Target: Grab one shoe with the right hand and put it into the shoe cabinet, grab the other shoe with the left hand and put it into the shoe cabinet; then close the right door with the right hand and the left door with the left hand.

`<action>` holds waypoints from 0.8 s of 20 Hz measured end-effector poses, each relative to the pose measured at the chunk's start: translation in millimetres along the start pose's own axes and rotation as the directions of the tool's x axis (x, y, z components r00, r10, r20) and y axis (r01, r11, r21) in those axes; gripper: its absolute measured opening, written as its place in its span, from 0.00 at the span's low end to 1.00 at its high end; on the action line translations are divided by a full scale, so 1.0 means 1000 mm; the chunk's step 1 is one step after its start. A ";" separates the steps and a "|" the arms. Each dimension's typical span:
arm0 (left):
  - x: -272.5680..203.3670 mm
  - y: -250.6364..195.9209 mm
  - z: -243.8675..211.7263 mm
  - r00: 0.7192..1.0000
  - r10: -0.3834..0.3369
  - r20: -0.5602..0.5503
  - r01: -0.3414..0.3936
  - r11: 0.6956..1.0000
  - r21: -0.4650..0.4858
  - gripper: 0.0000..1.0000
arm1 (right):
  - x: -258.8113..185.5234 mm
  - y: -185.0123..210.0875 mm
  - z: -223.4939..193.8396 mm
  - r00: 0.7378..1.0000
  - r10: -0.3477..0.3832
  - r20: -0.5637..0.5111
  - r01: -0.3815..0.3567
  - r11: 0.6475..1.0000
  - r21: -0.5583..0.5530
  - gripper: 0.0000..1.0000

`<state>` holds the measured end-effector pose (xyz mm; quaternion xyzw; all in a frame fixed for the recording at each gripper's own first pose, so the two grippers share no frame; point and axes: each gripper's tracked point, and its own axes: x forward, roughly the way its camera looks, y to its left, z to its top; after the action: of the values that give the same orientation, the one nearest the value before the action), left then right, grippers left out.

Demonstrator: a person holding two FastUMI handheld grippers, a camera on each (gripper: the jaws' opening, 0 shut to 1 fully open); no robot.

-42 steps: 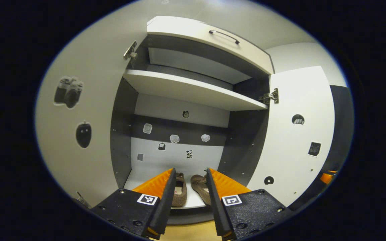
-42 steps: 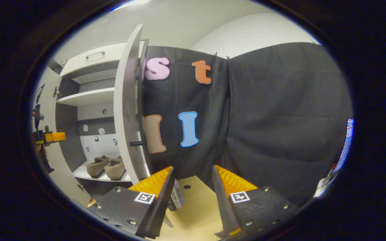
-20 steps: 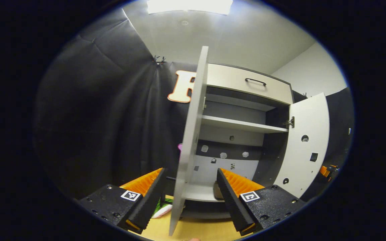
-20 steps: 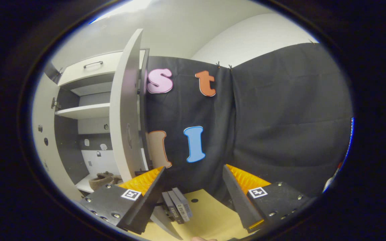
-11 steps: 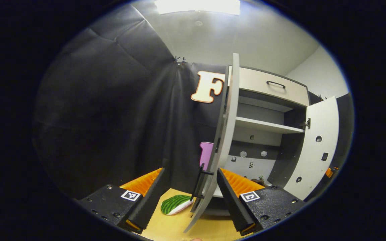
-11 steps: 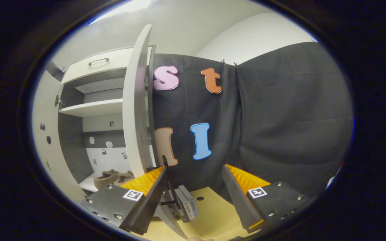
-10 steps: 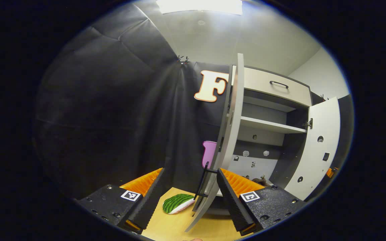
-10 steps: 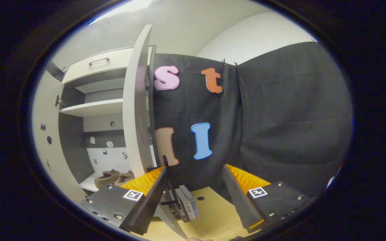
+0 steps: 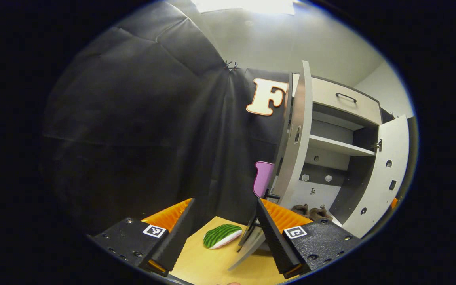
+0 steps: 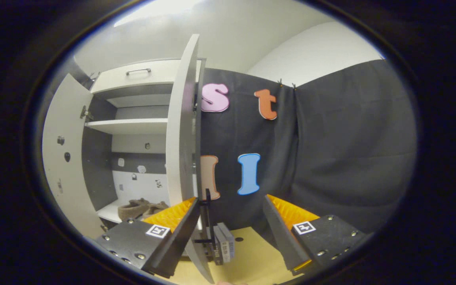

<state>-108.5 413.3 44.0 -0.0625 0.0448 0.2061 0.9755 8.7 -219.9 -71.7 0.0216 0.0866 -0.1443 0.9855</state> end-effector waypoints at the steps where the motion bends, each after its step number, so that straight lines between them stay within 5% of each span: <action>1: -0.001 -0.002 -0.001 1.000 -0.001 -0.004 0.001 1.000 -0.001 0.93 | 0.000 0.008 -0.002 0.999 0.032 -0.010 -0.032 0.999 0.015 0.97; 16: -0.024 0.040 -0.019 0.993 0.104 -0.064 -0.103 0.994 0.018 0.93 | 0.014 0.150 -0.014 0.940 0.338 -0.046 -0.336 0.941 0.045 0.98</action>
<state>-147.8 437.2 23.6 -0.0595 0.0809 0.2541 0.9620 62.9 -79.8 -85.1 0.0578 0.1049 0.0257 0.9925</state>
